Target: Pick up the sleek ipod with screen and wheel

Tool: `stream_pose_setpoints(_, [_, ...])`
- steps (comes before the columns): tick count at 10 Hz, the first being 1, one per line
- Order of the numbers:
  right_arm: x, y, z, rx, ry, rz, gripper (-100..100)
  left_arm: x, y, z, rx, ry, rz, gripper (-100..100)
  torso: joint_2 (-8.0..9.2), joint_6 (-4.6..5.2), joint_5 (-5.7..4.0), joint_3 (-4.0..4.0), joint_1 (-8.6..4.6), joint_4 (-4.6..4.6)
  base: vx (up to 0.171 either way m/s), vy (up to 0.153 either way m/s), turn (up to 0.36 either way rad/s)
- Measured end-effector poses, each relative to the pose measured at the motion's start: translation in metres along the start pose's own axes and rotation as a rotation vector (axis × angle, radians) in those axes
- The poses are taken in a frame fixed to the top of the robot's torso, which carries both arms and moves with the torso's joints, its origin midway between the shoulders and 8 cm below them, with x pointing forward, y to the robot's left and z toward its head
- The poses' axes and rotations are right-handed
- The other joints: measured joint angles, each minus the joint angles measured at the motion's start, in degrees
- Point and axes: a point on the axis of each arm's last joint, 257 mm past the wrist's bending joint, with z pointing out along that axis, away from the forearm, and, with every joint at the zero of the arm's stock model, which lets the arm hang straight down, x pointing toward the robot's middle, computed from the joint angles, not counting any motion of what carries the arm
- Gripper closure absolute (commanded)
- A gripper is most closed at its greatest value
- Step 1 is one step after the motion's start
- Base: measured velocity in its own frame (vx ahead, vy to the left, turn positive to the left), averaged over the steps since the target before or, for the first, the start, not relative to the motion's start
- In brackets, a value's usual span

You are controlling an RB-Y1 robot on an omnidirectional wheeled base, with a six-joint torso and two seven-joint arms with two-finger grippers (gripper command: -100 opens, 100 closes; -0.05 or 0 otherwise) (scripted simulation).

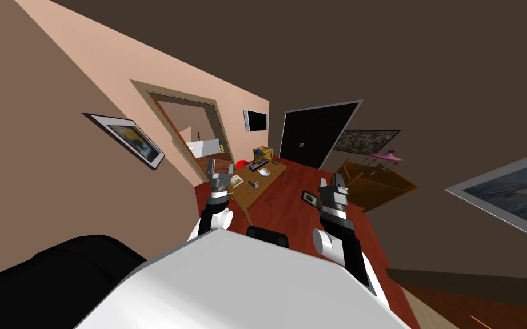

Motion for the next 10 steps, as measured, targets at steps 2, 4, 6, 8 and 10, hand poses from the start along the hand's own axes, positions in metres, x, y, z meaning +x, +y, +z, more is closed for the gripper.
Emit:
stream_pose_setpoints(2, [0.000, 0.000, 0.000, 0.000, 0.000, 0.000, 0, -0.001, 0.010, -0.003, -0.017, 0.014, -0.034, -100, -0.21, -0.01, -0.06, -0.12, -0.33, -0.05, 0.063, -0.098, 0.167])
stream_pose_setpoints(4, [0.000, 0.000, 0.000, 0.000, 0.000, 0.000, 0, -0.004, 0.020, -0.005, -0.033, 0.013, -0.073, -100, -0.26, -0.01, -0.07, -0.15, -0.32, -0.06, 0.064, -0.093, 0.139])
stream_pose_setpoints(6, [0.000, 0.000, 0.000, 0.000, 0.000, 0.000, 0, -0.009, 0.033, -0.007, -0.057, 0.002, -0.119, -100, -0.29, -0.01, -0.09, -0.17, -0.40, -0.07, 0.066, -0.119, 0.167])
stream_pose_setpoints(8, [0.000, 0.000, 0.000, 0.000, 0.000, 0.000, 0, -0.016, 0.046, -0.011, -0.079, -0.015, -0.157, -100, -0.25, 0.01, -0.09, -0.15, -0.38, -0.06, 0.049, -0.095, 0.084])
stream_pose_setpoints(10, [0.000, 0.000, 0.000, 0.000, 0.000, 0.000, 0, -0.024, 0.060, -0.015, -0.107, -0.039, -0.200, -100, -0.27, -0.01, -0.09, -0.16, -0.44, -0.06, 0.054, -0.112, 0.126])
